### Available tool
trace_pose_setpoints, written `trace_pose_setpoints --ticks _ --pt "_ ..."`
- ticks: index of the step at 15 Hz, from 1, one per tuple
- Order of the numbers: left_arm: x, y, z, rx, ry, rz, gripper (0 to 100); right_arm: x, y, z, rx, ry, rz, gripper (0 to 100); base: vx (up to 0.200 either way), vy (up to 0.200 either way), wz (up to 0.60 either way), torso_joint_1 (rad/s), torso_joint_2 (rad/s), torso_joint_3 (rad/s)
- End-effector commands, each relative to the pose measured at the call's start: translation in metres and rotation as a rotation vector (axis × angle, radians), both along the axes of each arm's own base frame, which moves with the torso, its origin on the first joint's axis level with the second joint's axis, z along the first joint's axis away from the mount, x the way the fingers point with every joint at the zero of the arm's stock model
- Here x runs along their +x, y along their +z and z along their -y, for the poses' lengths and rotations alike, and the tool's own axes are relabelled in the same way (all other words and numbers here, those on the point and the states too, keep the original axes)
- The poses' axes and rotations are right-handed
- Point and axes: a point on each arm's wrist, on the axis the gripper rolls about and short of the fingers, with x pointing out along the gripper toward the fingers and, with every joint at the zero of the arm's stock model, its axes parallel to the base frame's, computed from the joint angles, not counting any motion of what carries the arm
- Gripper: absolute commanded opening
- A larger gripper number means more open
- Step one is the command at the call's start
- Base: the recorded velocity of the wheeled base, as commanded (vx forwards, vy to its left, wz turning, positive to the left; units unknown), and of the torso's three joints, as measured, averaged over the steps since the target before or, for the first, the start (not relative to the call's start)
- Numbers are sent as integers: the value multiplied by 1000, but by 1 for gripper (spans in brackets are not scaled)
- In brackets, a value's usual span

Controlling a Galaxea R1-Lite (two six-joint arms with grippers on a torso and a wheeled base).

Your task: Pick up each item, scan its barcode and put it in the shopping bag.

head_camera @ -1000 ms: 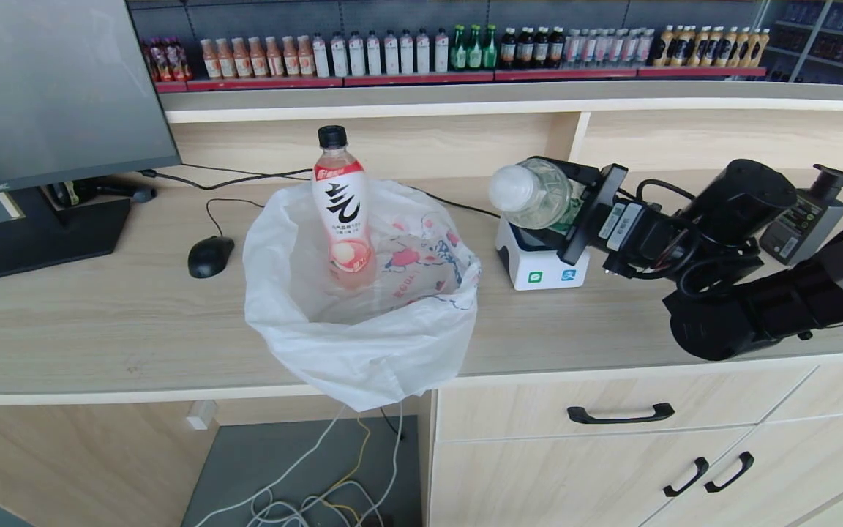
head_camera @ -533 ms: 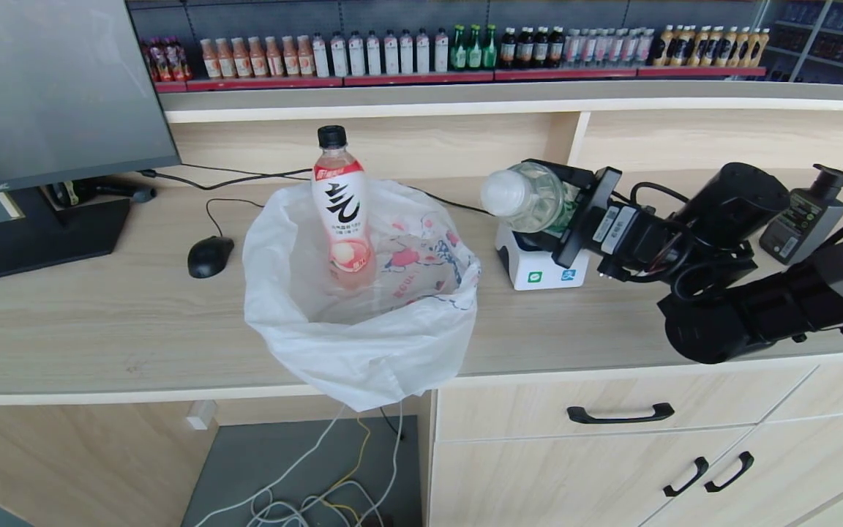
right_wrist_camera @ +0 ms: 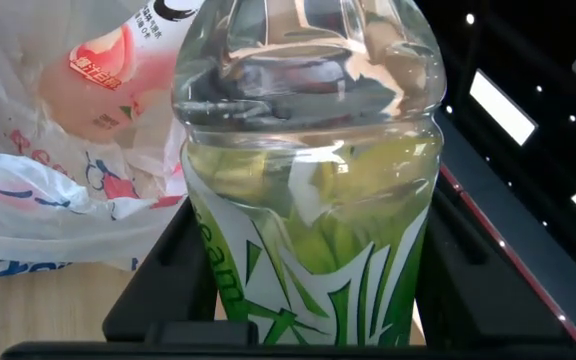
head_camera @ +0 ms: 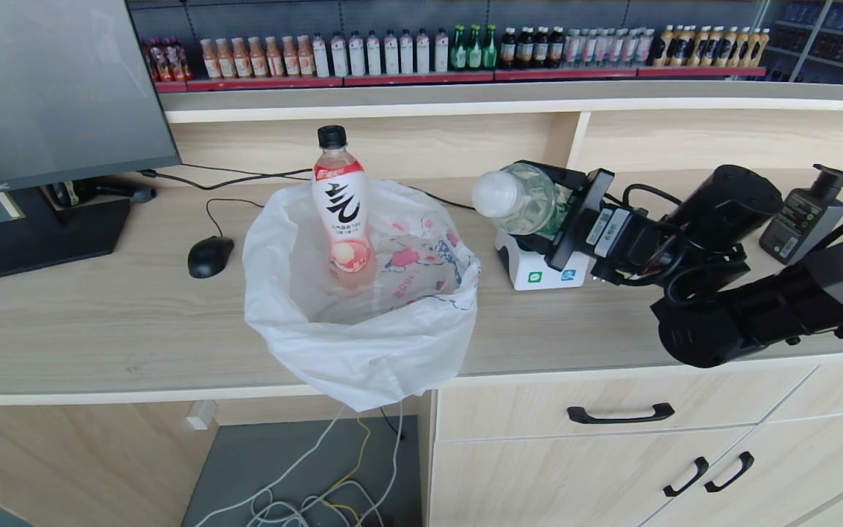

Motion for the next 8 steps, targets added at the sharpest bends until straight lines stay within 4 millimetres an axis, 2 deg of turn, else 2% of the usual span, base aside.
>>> trace_pose_setpoints --ticks 1,6,8 --pt "0 0 0 0 0 0 100 -1 2 0 1 0 5 0 0 0 0 0 0 0" --pt "0 0 0 0 0 0 100 -2 4 2 44 -20 -6 0 0 0 0 0 0 0" --pt "0 0 0 0 0 0 100 -4 -1 2 46 -27 -20 0 0 0 0 0 0 0"
